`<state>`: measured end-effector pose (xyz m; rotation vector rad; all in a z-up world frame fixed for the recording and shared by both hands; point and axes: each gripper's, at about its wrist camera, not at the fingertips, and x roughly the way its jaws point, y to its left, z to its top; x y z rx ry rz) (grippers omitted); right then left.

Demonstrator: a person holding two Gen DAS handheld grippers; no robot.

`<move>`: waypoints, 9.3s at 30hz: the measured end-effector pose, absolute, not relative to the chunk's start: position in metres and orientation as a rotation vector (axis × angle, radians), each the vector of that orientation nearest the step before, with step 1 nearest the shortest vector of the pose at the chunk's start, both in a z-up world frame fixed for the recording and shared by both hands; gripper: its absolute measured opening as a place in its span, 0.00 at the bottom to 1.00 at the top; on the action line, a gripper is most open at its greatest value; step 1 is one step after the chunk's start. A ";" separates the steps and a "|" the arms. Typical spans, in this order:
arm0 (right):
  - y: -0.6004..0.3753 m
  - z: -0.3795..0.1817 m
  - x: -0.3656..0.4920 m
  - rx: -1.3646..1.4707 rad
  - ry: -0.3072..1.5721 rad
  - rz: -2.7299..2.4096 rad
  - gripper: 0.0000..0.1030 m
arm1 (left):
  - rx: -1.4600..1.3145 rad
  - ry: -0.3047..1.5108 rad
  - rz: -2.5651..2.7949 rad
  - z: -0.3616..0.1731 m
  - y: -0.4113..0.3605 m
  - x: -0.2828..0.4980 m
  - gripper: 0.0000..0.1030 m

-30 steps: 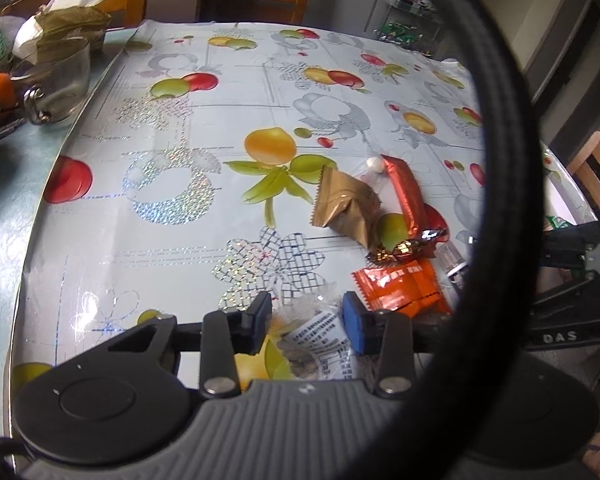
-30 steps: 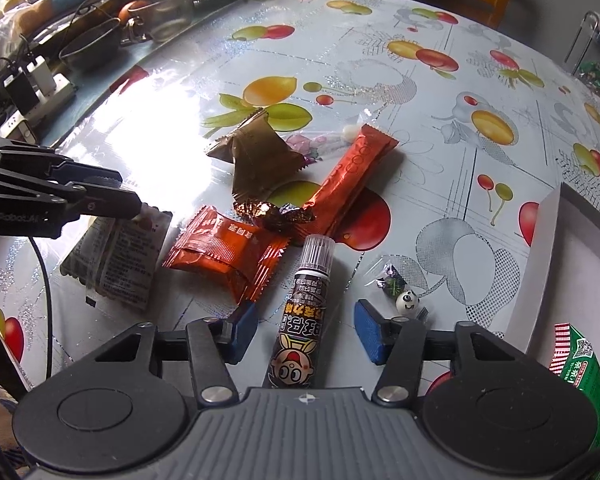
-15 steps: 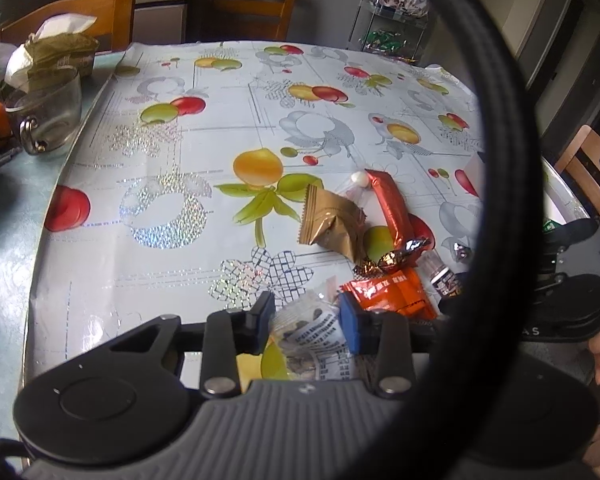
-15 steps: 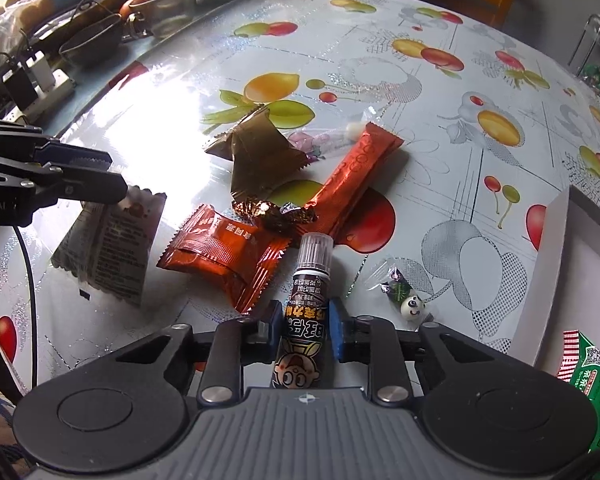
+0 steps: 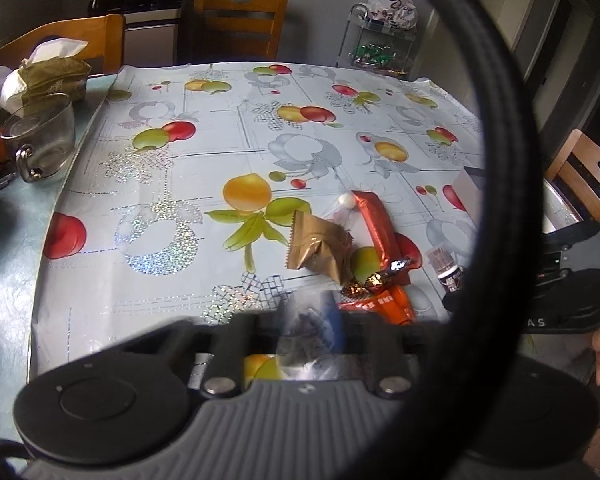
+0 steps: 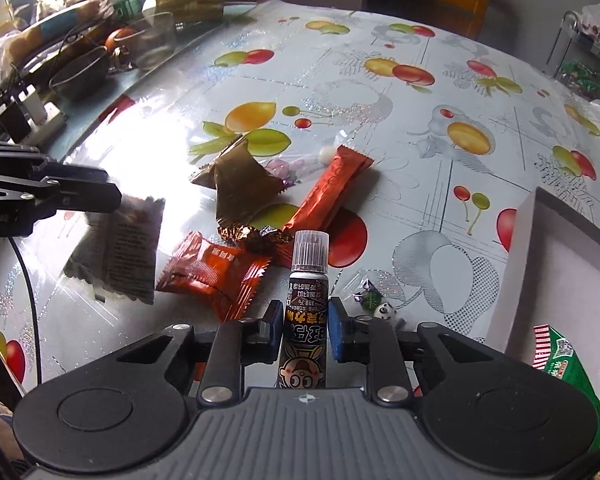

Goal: Organize snacks
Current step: 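Grasp the black-capped bottle with the right tool and lift it, then carry the bottle with the right tool while the left tool carries the clear packet toward the box, then lower the bottle into the white box and open the right tool while the left tool releases the packet, then move both tools back to the snack pile beside the box, then position the left tool over the orange wrapped cake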

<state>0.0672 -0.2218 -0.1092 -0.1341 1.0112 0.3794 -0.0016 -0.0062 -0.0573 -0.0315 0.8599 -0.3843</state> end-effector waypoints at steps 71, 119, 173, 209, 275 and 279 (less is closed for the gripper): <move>-0.295 -0.008 0.033 0.014 0.743 0.231 0.24 | 0.056 0.677 -0.536 0.041 -0.086 0.009 0.00; -0.431 0.004 -0.018 0.103 0.702 -0.111 0.24 | 0.104 0.673 -0.847 0.059 -0.255 0.029 0.00; -0.472 -0.101 0.045 0.114 0.938 -0.039 0.33 | 0.110 0.858 -0.785 -0.031 -0.363 0.091 0.84; -0.355 -0.051 0.056 0.058 0.831 0.152 0.56 | -0.004 0.807 -0.473 -0.001 -0.171 0.055 0.87; -0.287 -0.086 0.070 -0.023 0.959 0.258 0.64 | 0.388 0.927 -0.837 -0.104 -0.118 0.012 0.87; -0.286 -0.090 0.073 -0.039 0.960 0.272 0.64 | 0.383 0.905 -0.808 -0.101 -0.121 0.010 0.87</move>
